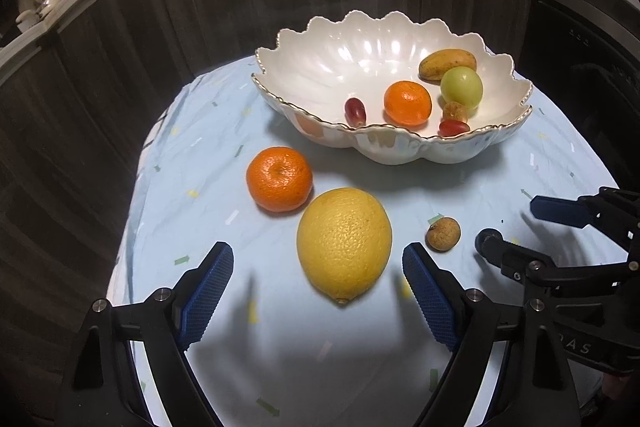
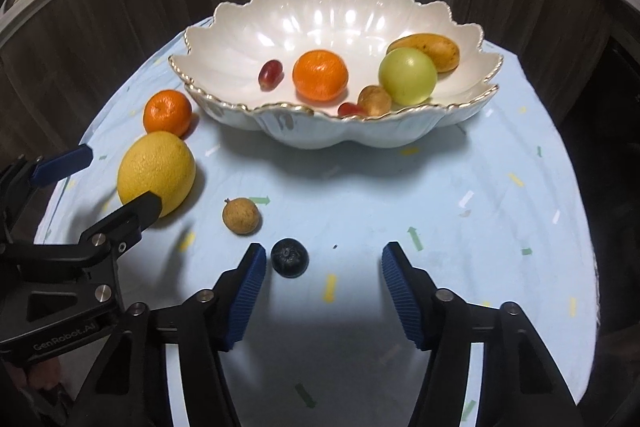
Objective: Organize fruits
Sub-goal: 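Withdraw both tools from the bowl toward the lemon, longan and blueberry, then close left gripper on yellow lemon while right gripper closes on blueberry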
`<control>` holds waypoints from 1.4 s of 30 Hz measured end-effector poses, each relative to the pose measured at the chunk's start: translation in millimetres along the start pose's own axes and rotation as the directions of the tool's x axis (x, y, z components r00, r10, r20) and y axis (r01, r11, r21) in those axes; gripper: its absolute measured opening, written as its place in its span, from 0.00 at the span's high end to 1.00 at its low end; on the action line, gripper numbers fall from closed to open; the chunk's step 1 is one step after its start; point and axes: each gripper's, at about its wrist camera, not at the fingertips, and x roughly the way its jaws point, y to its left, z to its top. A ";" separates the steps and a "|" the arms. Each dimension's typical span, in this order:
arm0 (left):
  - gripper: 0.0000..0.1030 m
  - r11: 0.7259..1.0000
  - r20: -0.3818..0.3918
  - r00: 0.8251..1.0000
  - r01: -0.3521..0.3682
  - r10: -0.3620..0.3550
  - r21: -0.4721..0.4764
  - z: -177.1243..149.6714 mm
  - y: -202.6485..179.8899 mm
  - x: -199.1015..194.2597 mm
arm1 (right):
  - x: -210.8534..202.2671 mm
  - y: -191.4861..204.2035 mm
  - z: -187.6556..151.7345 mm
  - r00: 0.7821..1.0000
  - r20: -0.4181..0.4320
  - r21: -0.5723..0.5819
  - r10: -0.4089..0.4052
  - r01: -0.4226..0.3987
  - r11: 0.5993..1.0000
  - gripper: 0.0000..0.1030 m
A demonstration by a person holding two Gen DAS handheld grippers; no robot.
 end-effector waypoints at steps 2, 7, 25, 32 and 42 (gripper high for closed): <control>0.17 1.000 -0.002 1.000 0.005 -0.005 -0.001 -0.5 0.2 3.4 | 2.9 1.6 -0.6 1.000 -0.005 -0.002 0.009 -0.009 1.000 0.47; 0.22 1.000 -0.003 1.000 0.027 -0.027 -0.016 0.3 1.8 10.2 | 9.4 2.8 -0.6 1.000 -0.012 -0.001 0.024 -0.024 1.000 0.52; 0.47 0.998 -0.017 0.998 0.068 -0.068 -0.014 -1.2 -6.3 23.9 | 9.4 2.6 2.9 1.000 0.024 -0.008 0.018 -0.017 1.000 0.79; 0.48 0.997 -0.024 0.997 0.070 -0.070 -0.025 -0.2 -5.8 22.5 | 6.7 0.5 3.5 0.999 0.032 0.000 0.018 -0.018 1.000 0.79; 0.48 0.997 -0.011 0.997 0.072 -0.072 -0.030 1.2 -9.8 10.4 | -6.4 -3.7 5.5 0.998 0.064 0.016 0.025 -0.026 1.000 0.79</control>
